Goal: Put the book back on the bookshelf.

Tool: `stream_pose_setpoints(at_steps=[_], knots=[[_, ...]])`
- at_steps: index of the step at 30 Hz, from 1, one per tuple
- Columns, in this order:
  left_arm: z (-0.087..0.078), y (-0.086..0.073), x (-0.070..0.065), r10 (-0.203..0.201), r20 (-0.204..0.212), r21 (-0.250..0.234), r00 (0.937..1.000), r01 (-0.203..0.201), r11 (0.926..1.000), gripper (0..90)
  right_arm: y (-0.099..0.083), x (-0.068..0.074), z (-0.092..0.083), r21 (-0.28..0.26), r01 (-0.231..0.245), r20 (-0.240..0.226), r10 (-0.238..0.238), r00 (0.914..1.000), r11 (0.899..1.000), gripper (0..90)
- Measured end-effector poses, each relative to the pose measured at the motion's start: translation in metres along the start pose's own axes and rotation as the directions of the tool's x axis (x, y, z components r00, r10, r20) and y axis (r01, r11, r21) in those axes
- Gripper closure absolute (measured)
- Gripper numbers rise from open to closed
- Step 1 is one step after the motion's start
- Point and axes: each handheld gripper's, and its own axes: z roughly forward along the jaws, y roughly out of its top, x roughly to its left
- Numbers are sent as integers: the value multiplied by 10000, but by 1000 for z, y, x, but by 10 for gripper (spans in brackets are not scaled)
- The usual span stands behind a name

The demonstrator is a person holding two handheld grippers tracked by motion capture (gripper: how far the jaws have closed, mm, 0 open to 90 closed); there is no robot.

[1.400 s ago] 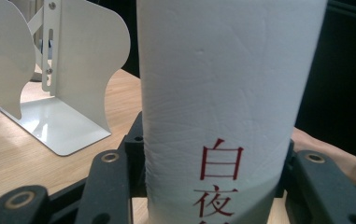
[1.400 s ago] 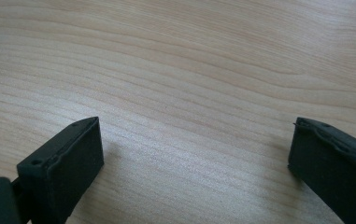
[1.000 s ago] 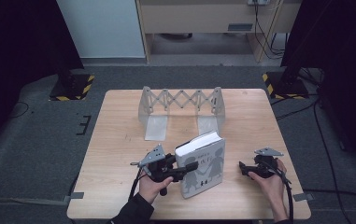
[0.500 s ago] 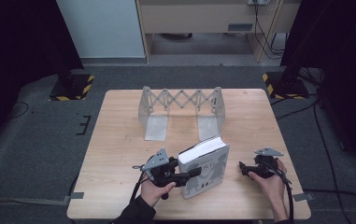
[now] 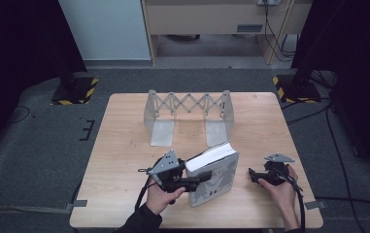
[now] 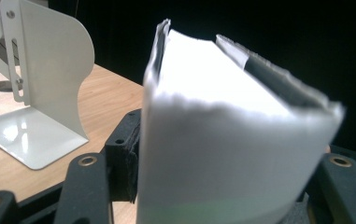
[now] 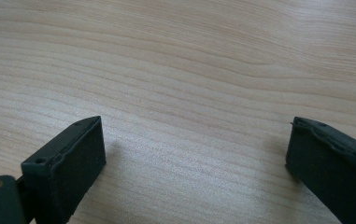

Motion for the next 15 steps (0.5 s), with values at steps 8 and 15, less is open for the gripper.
stream_pose_setpoints(at_steps=[8, 15], knots=[[13, 14, -2, 36, -58, 134, 10000, -35, 9999, 383, 0, 1, 0, 9, -80, 3, 80, 10000, 10000, 49], [15, 17, 0, -11, -97, 197, 10000, 13, 9998, 366, 0, 1, 0, 16, -112, 10, 112, 9999, 9999, 49]])
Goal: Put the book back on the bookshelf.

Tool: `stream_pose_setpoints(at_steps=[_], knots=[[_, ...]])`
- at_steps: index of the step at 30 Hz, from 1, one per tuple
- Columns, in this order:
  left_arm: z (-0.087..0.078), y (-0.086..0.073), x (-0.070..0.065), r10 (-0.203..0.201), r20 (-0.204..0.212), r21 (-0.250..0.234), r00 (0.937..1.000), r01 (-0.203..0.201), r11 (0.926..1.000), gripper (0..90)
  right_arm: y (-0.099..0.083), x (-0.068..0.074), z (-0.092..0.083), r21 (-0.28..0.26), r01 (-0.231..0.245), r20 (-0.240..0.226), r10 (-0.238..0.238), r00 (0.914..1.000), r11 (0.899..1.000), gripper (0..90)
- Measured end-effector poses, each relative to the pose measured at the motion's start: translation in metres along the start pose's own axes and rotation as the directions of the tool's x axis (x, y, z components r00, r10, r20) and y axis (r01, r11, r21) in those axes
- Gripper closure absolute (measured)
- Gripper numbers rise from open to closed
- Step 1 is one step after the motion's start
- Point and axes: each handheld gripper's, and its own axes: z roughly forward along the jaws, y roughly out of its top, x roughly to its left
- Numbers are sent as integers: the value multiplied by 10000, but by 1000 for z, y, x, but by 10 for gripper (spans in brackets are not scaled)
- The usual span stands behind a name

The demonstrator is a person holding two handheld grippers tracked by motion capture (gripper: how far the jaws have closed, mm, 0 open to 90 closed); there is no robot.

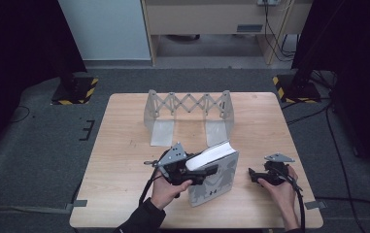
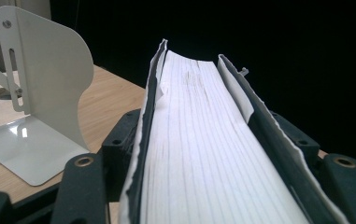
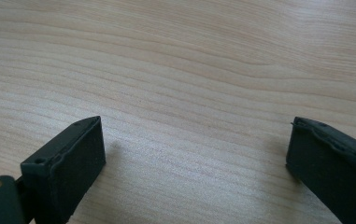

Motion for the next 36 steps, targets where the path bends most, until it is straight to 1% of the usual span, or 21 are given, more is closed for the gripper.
stream_pose_setpoints(at_steps=[4, 8, 10, 13, 17, 18, 21, 22, 23, 27, 29, 32, 35, 36], knots=[[-1, 3, -6, 76, 132, 33, 9999, -76, 10000, 365, 0, 0, 0, 5, -4, 1, 4, 10000, 10000, 49], [-1, 9, -10, 46, 240, -145, 9997, -43, 9999, 363, 0, 0, 0, 7, -8, 1, 8, 10000, 10000, 49], [-1, 12, -10, 66, 152, -145, 9999, -64, 9999, 368, 0, 0, 0, 3, -11, 4, 11, 10000, 10000, 49], [-1, 16, -13, 348, -122, -100, 9993, -349, 9993, 389, 0, 0, 0, 3, -9, 3, 9, 10000, 10000, 49], [1, 22, -17, 458, -297, 24, 9985, -458, 9989, 392, 0, 0, 0, -15, -24, 5, 24, 10000, 10000, 49], [2, 24, -18, 515, -383, 104, 9979, -511, 9986, 392, 0, 0, 0, -16, -22, 4, 22, 10000, 10000, 49], [7, 26, -22, 920, -711, 521, 9932, -884, 9947, 391, 0, 0, 0, -24, -8, 7, 8, 10000, 10000, 49], [9, 26, -22, 940, -691, 646, 9932, -896, 9939, 390, 0, 0, 0, -13, -27, 3, 27, 10000, 10000, 49], [10, 26, -22, 854, -633, 699, 9943, -809, 9943, 389, 0, 0, 0, -13, -26, 3, 26, 10000, 10000, 49], [13, 27, -22, 907, -560, 955, 9943, -851, 9918, 386, 0, 0, 0, -20, -14, 7, 14, 10000, 10000, 49], [15, 28, -22, 906, -492, 1281, 9947, -837, 9882, 383, 0, 0, 0, -11, -32, 7, 32, 10000, 10000, 49], [17, 29, -22, 1145, -604, 1557, 9916, -1039, 9823, 376, 0, 0, 0, -19, -13, 7, 13, 10000, 10000, 49], [18, 30, -22, 1269, -640, 1692, 9898, -1146, 9789, 370, 0, 0, 0, -11, -25, 6, 25, 10000, 10000, 49], [18, 30, -23, 1377, -688, 1742, 9881, -1240, 9769, 366, 0, 0, 0, -10, -26, 6, 26, 10000, 10000, 49]])
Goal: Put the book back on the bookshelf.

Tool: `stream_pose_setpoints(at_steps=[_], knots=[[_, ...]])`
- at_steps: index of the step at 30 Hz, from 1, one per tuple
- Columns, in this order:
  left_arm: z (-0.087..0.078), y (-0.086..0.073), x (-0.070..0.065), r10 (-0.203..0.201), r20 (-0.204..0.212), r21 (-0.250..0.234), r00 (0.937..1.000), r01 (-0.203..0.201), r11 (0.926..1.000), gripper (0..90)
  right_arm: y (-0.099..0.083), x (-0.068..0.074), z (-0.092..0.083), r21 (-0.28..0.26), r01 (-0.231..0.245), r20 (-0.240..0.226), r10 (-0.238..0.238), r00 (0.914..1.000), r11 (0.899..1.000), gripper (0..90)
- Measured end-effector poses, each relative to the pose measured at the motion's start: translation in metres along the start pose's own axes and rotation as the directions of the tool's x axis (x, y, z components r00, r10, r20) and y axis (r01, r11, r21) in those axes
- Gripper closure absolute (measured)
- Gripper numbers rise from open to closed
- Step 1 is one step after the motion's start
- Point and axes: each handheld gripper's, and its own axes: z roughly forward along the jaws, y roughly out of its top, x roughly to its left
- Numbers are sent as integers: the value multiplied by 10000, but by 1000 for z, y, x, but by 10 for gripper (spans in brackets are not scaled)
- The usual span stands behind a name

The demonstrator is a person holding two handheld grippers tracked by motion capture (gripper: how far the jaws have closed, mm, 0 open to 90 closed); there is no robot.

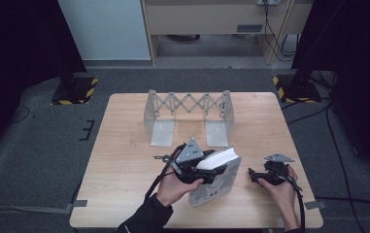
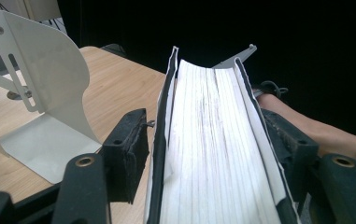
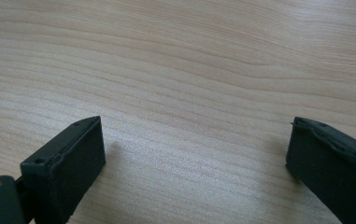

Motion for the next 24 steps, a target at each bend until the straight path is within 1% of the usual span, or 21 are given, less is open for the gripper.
stream_pose_setpoints(at_steps=[4, 7, 9, 12, 14, 19, 24], knots=[[0, 0, 0, 61, -62, -2, 10000, -61, 10000, 337, 0, 0, 0, 2, -1, 4, 1, 10000, 10000, 49], [0, 0, 0, -1, -71, 44, 10000, 1, 10000, 345, 0, 0, 0, -7, 22, 5, -22, 10000, 10000, 48], [1, 1, 0, -69, -60, 150, 10000, 70, 9999, 367, 0, 0, 0, -29, -34, 22, 34, 10000, 10000, 48], [0, 3, 0, -280, 268, 466, 9992, 267, 9986, 439, 0, 0, 0, -29, -37, 23, 38, 10000, 10000, 48], [1, 3, -1, -224, 314, 586, 9993, 206, 9981, 453, 0, 0, 0, -29, -37, 22, 37, 10000, 10000, 48], [1, 2, -1, -230, 243, 458, 9994, 218, 9987, 442, 0, 0, 0, -28, -35, 23, 35, 10000, 10000, 49], [0, 2, -2, -132, 300, 418, 9995, 120, 9991, 456, 0, 0, 0, -33, -29, 27, 29, 10000, 10000, 48]])
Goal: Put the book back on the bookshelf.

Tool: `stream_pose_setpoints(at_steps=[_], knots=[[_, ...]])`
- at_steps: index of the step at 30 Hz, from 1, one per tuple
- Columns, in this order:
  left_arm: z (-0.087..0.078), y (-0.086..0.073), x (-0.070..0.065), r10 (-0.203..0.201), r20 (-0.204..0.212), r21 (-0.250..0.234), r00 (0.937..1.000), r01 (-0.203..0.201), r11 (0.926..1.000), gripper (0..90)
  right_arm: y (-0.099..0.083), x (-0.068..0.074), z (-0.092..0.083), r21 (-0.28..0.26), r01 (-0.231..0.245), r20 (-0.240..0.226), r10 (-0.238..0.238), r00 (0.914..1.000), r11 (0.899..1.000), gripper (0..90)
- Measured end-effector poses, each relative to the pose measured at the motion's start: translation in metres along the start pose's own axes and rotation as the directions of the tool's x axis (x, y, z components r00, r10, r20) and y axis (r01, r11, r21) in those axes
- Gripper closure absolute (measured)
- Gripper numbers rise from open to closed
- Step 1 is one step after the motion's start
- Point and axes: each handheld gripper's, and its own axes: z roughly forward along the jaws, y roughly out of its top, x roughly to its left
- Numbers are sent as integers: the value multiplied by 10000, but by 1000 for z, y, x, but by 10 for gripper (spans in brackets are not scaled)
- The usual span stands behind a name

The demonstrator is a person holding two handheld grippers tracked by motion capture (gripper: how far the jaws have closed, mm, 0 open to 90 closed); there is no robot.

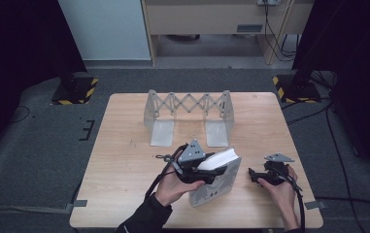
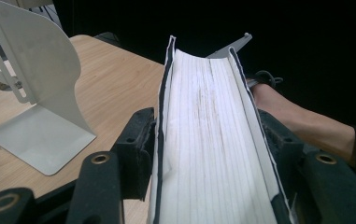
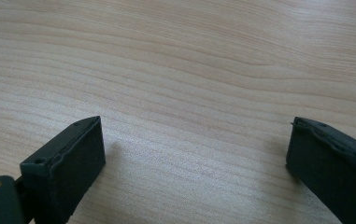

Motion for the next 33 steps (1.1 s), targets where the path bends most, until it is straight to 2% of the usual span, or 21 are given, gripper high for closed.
stream_pose_setpoints(at_steps=[8, 13, 19, 22, 27, 33], knots=[[0, -1, -2, 104, -10, -101, 9999, -104, 9999, 485, 0, 0, 0, 5, -8, 3, 8, 10000, 10000, 48], [0, 0, -3, 375, -234, -66, 9990, -377, 9993, 508, 0, 0, 0, -16, 16, 6, -15, 10000, 10000, 48], [0, 1, -4, 389, -443, -106, 9983, -394, 9992, 517, 0, 0, 0, -25, 27, 3, -27, 10000, 10000, 48], [0, 1, -2, 228, -576, -146, 9981, -237, 9996, 520, 0, 0, 0, -17, 29, 3, -29, 10000, 10000, 48], [-4, 2, 4, -325, -776, -243, 9965, 307, 9992, 521, 0, 0, 0, -3, 2, -4, -2, 10000, 10000, 48], [-23, 8, 11, -598, -1011, -723, 9931, 526, 9960, 521, 0, 0, 0, 18, 27, -3, -27, 10000, 10000, 48]])
